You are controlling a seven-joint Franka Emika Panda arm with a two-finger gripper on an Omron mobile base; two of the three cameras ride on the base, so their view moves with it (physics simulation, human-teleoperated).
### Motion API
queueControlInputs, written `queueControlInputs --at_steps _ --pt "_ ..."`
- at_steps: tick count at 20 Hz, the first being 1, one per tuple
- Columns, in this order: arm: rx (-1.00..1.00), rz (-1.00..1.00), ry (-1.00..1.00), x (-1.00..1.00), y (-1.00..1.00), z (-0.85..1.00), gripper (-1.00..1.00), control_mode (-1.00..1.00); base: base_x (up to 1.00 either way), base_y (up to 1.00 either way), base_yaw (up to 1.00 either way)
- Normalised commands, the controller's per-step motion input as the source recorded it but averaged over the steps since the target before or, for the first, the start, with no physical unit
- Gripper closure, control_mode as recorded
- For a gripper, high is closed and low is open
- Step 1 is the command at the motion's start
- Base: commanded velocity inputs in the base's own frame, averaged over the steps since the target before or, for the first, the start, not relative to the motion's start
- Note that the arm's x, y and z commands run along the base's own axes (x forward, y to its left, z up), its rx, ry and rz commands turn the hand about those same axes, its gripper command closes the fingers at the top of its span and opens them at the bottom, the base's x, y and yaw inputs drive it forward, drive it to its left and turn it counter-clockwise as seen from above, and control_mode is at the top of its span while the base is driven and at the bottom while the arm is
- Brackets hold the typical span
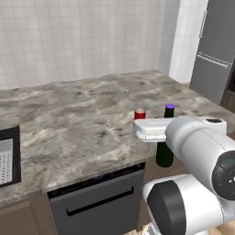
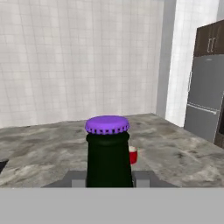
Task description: Open the cabinet directly in front. Then move the beer and the mug to the dining counter with the candle on it.
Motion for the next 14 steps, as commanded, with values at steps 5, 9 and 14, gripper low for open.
queueControlInputs --at_steps 5,9,14 --pt "0.0 0.0 0.0 0.0 0.0 0.0 1.0 1.0 0.12 -0.49 0.11" --pt "0.0 0.0 0.0 0.0 0.0 0.0 1.0 1.0 0.29 -0.03 0.03" --pt "0.0 0.0 0.0 0.0 0.0 0.0 1.0 1.0 0.83 -0.02 0.03"
